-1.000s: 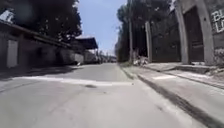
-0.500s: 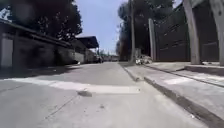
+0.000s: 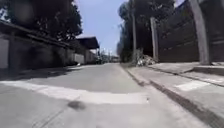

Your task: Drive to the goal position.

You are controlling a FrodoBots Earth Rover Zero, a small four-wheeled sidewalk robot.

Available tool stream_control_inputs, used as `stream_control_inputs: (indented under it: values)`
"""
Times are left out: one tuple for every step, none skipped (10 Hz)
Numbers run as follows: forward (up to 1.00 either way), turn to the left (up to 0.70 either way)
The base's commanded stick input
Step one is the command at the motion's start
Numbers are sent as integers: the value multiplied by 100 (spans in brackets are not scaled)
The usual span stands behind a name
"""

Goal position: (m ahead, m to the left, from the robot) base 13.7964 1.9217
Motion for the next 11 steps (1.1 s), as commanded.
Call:
stream_control_inputs:
  values:
    - [100,0]
    - [100,0]
    - [100,0]
    - [100,0]
    - [100,0]
    - [100,0]
    - [100,0]
    - [100,0]
    - [100,0]
    - [100,0]
    - [100,0]
